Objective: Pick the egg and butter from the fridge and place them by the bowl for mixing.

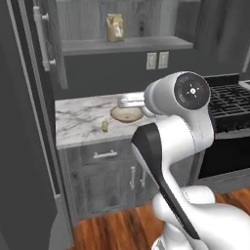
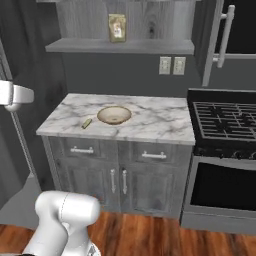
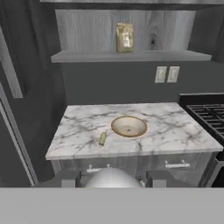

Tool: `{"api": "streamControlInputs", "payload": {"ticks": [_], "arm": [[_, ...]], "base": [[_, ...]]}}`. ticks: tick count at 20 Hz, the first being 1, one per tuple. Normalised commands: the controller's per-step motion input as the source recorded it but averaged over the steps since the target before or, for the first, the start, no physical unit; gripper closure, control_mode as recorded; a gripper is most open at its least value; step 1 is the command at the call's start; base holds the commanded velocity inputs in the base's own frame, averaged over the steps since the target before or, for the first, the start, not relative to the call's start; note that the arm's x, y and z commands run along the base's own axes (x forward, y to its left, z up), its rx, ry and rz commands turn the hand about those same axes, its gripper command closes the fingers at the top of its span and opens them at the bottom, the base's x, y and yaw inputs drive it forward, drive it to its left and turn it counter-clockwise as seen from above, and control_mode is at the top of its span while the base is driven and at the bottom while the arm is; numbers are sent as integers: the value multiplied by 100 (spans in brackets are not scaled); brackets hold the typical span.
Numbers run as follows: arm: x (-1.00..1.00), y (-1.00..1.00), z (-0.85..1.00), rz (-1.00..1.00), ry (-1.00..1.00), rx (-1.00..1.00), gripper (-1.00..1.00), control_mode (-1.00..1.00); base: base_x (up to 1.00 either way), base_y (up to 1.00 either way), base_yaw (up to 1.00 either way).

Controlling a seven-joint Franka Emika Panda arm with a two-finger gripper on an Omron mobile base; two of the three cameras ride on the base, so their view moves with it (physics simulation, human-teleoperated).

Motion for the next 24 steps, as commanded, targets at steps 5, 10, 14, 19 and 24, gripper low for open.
{"api": "streamControlInputs", "payload": {"ticks": [5,10,14,19,24], "arm": [[0,0,0,0,0,0,100,100],[0,0,0,0,0,0,100,100],[0,0,0,0,0,0,100,100],[0,0,0,0,0,0,100,100],[0,0,0,0,0,0,100,100]], "base": [[91,-7,18],[96,-6,19],[39,-5,23],[7,0,21],[0,-4,17]]}}
